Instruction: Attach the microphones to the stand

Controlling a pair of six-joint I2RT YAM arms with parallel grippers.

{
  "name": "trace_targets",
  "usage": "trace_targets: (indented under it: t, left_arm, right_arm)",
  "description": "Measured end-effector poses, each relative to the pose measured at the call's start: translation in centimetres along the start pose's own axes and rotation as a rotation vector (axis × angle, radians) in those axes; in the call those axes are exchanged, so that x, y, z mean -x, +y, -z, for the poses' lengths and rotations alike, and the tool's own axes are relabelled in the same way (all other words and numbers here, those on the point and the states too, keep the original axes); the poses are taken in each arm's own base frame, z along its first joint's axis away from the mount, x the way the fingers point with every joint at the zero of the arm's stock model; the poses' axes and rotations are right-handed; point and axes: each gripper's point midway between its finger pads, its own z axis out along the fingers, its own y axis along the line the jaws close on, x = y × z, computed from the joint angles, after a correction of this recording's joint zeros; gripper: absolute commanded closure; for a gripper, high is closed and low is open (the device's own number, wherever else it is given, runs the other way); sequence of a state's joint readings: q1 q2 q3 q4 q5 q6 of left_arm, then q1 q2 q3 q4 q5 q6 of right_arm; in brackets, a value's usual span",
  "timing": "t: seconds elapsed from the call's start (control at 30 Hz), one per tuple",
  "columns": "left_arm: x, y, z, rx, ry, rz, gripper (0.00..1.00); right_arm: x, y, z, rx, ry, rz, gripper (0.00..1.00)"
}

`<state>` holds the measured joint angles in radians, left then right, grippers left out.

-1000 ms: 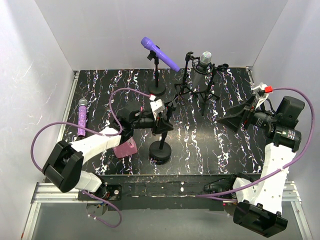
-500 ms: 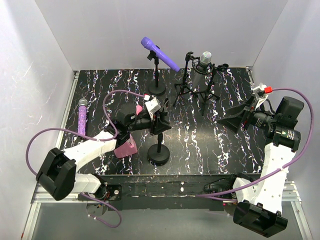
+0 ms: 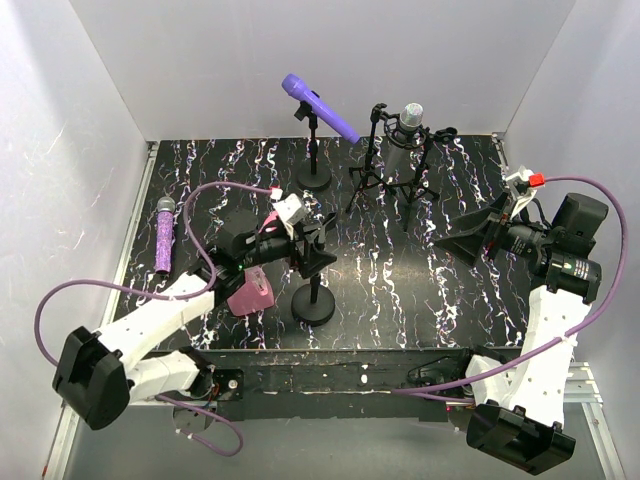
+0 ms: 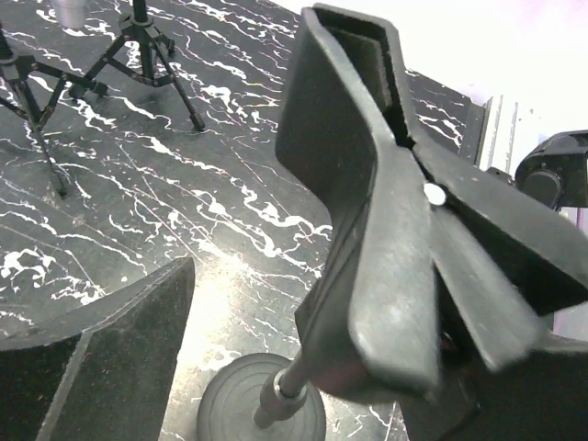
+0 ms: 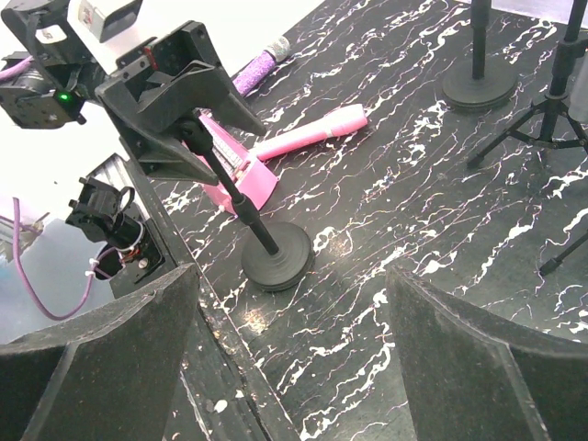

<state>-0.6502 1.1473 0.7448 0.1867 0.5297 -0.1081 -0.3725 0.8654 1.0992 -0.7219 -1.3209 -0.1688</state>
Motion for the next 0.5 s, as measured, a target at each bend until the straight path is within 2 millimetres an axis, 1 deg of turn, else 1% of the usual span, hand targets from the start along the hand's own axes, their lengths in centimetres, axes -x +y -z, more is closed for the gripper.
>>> trace_targets:
  t: [0.1, 0.17, 0.23, 0.3, 0.5]
  left_arm:
    - [0.4, -0.2, 0.9, 0.027, -0.002, 0.013, 0.14]
    - [0.6, -0.3, 1.6, 0.042, 0.001, 0.02, 0.07]
    - [0.6, -0.5, 2.1, 0.053, 0.008, 0.028, 0.04]
    - [0.2, -0.9, 2.9, 0.06, 0.029, 0.039, 0.02]
    - [-0.7, -2.1, 5.3, 0.062, 0.101, 0.055, 0.02]
  right_arm:
    - [0.0, 0.0, 0.0, 0.0, 0.0, 0.0, 0.11]
    - [0.0, 0.0, 0.0, 0.003, -0.001, 0.0, 0.11]
    - [0.0, 0.1, 0.0, 0.005, -0.001, 0.0, 0.11]
    - [0.0, 0.1, 0.0, 0.007, -0.002, 0.0, 0.11]
    - [0.1, 0.2, 0.0, 0.014, -0.004, 0.008, 0.11]
